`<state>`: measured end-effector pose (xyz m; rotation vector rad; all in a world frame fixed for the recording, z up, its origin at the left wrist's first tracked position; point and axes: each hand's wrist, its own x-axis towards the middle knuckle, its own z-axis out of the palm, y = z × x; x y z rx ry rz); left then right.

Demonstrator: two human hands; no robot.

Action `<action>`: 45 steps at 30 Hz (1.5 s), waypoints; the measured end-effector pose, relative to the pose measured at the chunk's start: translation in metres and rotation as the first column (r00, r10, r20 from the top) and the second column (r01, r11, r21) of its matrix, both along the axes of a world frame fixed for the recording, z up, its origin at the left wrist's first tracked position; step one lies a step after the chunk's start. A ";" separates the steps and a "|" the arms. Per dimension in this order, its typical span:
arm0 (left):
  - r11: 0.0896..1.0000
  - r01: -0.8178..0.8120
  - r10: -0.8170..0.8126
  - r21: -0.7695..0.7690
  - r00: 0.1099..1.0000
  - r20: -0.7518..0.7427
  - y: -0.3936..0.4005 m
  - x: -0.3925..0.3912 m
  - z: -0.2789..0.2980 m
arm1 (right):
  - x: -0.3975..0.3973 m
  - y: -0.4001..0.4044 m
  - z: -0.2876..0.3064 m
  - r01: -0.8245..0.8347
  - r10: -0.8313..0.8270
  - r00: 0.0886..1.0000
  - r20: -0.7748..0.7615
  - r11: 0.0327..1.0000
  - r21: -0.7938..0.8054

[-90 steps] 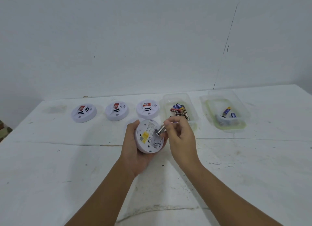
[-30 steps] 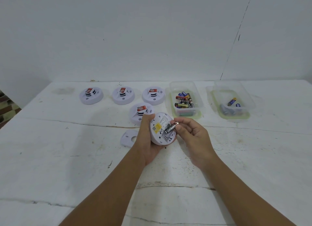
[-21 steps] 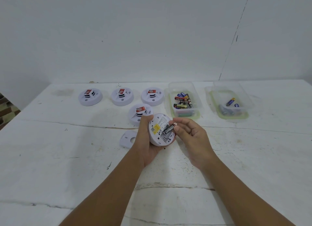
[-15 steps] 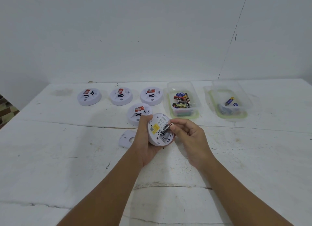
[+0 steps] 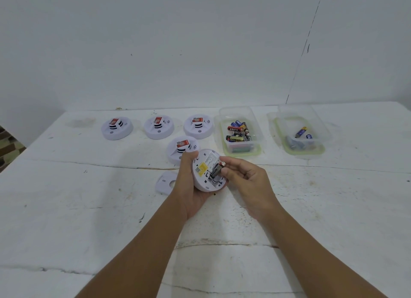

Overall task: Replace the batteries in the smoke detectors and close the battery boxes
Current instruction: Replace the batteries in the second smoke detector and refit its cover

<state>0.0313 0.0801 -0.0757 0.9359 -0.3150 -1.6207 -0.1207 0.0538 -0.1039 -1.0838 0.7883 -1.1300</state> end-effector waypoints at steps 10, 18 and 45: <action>0.999 -0.015 0.014 0.030 1.000 0.019 0.001 -0.001 0.005 | 0.002 0.001 0.003 0.021 -0.021 0.999 0.032 1.000 -0.002; 1.000 -0.006 0.005 0.017 1.000 0.026 0.001 -0.001 0.004 | 0.001 -0.001 -0.001 0.018 -0.018 1.000 0.013 1.000 -0.010; 1.000 -0.021 0.021 0.007 1.000 -0.010 -0.001 -0.001 0.000 | 0.000 0.000 0.001 0.020 -0.028 0.994 -0.101 0.997 -0.078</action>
